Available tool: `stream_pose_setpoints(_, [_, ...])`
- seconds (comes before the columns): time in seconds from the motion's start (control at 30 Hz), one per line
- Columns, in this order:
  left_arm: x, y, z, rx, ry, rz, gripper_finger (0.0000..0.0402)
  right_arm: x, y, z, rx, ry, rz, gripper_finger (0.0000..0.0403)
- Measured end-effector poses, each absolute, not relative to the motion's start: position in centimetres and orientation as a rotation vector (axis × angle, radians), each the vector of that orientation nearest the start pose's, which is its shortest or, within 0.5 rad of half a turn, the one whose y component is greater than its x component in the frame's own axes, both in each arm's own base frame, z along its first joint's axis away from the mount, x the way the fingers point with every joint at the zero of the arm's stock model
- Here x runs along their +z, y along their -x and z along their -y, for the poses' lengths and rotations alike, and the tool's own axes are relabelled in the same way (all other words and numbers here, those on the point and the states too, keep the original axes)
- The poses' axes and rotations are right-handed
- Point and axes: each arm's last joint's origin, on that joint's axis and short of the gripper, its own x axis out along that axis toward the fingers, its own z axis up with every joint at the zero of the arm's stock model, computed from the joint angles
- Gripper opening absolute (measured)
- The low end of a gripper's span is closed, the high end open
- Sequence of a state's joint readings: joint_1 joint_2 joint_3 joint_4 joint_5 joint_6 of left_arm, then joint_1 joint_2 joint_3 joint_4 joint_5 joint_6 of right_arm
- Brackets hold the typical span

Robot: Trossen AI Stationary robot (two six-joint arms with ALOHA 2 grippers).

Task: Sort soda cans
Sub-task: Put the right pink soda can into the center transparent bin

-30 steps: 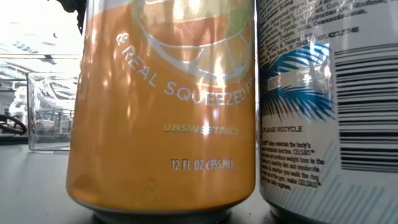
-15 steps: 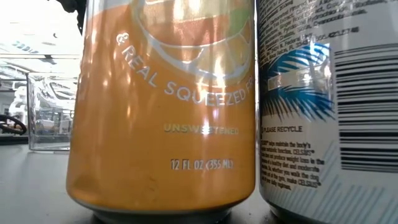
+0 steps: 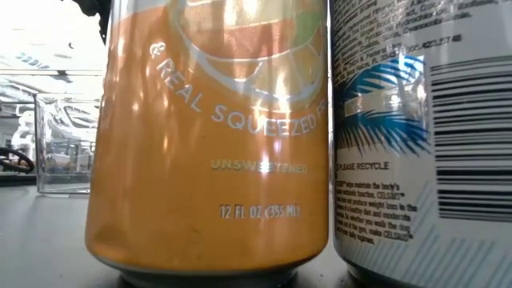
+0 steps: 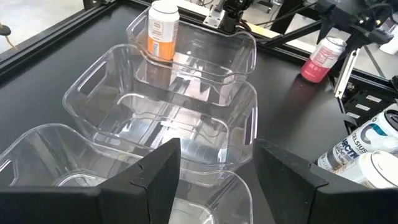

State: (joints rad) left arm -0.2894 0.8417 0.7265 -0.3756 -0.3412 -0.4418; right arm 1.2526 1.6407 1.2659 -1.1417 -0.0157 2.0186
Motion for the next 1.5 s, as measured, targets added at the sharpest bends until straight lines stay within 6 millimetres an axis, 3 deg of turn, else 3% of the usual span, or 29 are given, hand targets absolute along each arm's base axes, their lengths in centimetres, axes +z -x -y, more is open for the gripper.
stream_pose_setpoints(0.23, [28.7, -17.4, 4.2, 0.152, 0.279, -0.445, 0.0211, 23.2, -9.2, -28.1, -0.554, -0.613, -1.515, 0.0284])
stream_pose_setpoints(0.7, [28.7, -17.3, 4.1, 0.155, 0.276, -0.446, 0.0211, 24.2, -9.8, -27.3, -0.516, -0.624, -1.531, 0.0283])
stream_pose_setpoints(0.9, [28.6, -17.3, 4.1, 0.161, 0.270, -0.453, 0.0211, 26.7, -10.8, -24.6, -0.529, -0.642, -1.466, 0.0283])
stream_pose_setpoints(1.23, [28.6, -17.3, 4.1, 0.154, 0.245, -0.452, 0.0211, 34.7, -13.9, -19.5, -0.568, -0.638, -1.330, 0.0283])
stream_pose_setpoints(1.5, [28.7, -17.3, 4.1, 0.149, 0.223, -0.452, 0.0211, 35.7, -19.3, -14.3, -0.588, -0.617, -1.246, 0.0283])
